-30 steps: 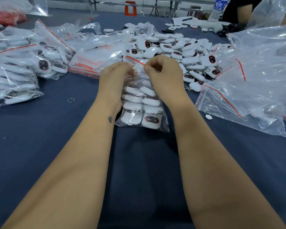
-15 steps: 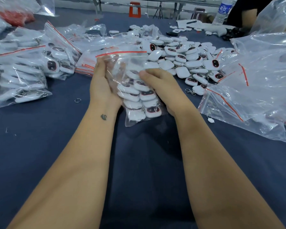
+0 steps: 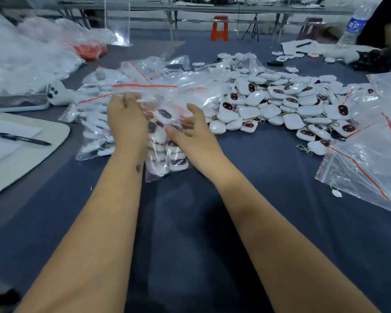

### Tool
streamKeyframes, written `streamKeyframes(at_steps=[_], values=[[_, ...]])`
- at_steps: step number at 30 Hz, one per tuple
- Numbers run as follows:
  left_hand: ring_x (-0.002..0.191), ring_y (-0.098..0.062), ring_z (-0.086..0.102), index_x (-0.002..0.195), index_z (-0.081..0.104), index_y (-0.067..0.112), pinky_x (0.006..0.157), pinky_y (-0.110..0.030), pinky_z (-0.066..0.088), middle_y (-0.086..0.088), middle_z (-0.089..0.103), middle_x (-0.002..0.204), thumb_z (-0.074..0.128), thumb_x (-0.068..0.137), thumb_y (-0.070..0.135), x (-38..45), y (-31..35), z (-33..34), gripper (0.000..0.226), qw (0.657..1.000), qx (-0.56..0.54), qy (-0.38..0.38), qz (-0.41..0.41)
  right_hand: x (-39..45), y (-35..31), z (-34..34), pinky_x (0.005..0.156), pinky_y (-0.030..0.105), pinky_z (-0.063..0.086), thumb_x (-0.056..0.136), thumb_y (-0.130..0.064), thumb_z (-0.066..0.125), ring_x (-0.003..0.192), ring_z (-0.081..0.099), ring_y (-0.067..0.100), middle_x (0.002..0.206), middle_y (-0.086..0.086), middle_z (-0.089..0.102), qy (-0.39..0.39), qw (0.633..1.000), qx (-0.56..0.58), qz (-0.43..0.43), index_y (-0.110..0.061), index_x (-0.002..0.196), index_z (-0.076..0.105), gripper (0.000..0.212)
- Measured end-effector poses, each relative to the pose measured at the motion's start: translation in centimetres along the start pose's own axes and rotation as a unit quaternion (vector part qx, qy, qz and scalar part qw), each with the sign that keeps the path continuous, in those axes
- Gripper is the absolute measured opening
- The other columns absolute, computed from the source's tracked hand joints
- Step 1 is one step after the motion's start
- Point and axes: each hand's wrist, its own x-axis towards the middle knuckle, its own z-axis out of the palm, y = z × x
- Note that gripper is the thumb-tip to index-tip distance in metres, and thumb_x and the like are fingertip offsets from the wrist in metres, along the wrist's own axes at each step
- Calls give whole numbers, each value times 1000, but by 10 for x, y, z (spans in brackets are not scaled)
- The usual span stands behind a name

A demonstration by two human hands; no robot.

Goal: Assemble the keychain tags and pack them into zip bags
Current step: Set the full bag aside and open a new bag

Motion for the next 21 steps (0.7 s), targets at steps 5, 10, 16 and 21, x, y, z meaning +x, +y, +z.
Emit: streamKeyframes(at_steps=[5, 10, 16, 21], values=[[124, -24, 47, 145, 34, 22, 103, -42, 37, -5, 48, 136, 50, 92, 13, 54, 22, -35, 56, 958, 231, 136, 99, 8, -1, 64, 110, 43, 32, 92, -34, 62, 133, 40, 25, 144, 1, 42, -93, 955, -265, -100, -23, 144, 41, 57], [135, -31, 34, 130, 51, 10, 110, -25, 19, -15, 40, 141, 47, 75, -2, 10, 14, 0, 56, 916, 245, 57, 311, 17, -3, 49, 86, 34, 29, 90, -18, 57, 119, 48, 32, 129, 4, 56, -119, 933, -326, -101, -21, 105, 61, 16], [120, -8, 47, 131, 51, 21, 109, -27, 35, 3, 55, 128, 33, 84, -8, -19, -17, 66, 58, 954, 161, -197, 158, 18, 11, -34, 74, 35, 32, 86, -12, 50, 98, 55, 33, 96, 7, 59, 35, 902, -426, -68, -13, 84, 56, 6], [128, -35, 37, 142, 42, 12, 103, -42, 33, -18, 43, 140, 45, 92, 8, -20, -54, 83, 51, 842, 446, -249, 172, 1, 30, -90, 102, 35, 34, 94, -18, 50, 120, 50, 18, 127, -2, 58, 136, 914, -383, 8, -23, 124, 64, 33]])
